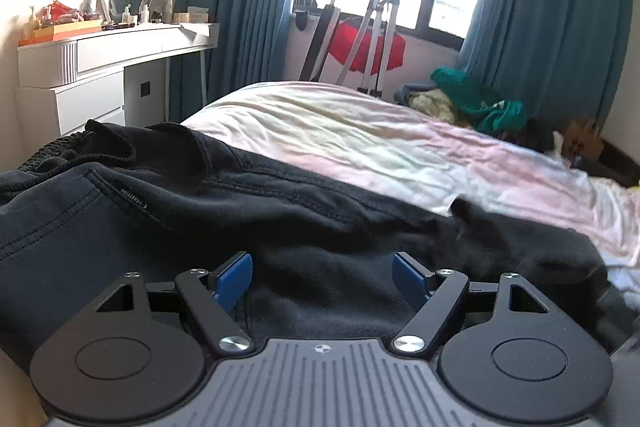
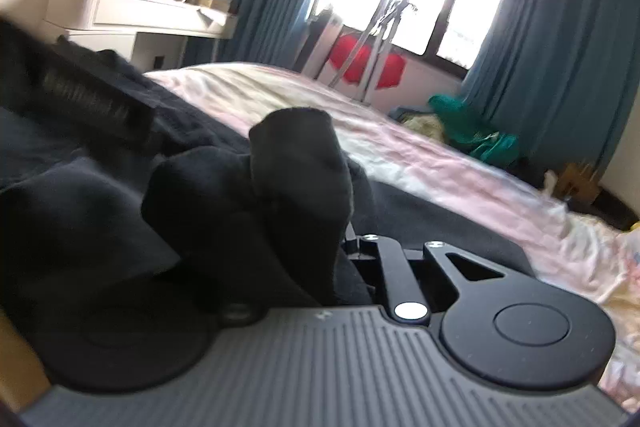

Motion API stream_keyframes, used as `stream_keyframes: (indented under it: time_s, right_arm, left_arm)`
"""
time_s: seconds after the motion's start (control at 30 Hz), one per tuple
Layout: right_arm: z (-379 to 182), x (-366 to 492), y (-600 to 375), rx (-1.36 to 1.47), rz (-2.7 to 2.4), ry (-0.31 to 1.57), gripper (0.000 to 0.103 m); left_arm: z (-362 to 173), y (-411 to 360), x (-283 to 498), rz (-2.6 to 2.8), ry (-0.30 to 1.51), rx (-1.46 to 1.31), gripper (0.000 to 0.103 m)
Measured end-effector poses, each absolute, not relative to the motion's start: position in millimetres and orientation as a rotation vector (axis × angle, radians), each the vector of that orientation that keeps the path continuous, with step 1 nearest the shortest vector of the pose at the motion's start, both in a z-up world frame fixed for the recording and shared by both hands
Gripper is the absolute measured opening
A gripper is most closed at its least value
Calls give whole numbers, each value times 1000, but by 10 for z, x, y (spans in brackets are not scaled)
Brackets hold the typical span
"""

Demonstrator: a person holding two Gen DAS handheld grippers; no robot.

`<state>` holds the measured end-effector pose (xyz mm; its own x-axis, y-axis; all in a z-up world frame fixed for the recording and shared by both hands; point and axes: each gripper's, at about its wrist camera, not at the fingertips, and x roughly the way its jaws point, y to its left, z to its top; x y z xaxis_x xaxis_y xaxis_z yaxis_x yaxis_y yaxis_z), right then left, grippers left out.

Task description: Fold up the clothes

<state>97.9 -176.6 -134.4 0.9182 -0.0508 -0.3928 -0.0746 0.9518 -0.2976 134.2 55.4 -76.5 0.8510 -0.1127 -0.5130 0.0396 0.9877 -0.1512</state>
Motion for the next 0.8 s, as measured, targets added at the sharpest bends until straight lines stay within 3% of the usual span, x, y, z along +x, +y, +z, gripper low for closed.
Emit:
stream_keyframes:
  time_s: [0.43, 0.5, 0.67, 0.8]
  right_arm:
    - [-1344, 979, -1796, -171, 117, 438, 18]
    - [-1336, 983, -1809, -148, 140, 444, 24]
    - [-1134, 913, -1892, 11, 270, 552, 76]
    - [-901, 701, -2028, 105, 375, 631, 74]
  left_arm:
    - [-730, 624, 1277, -68, 514, -167, 79]
    - [-711, 638, 1266, -80, 504, -184, 79]
    - [-664, 678, 1222, -117, 475, -228, 79]
    - [-638, 654, 1171, -151, 459, -234, 79]
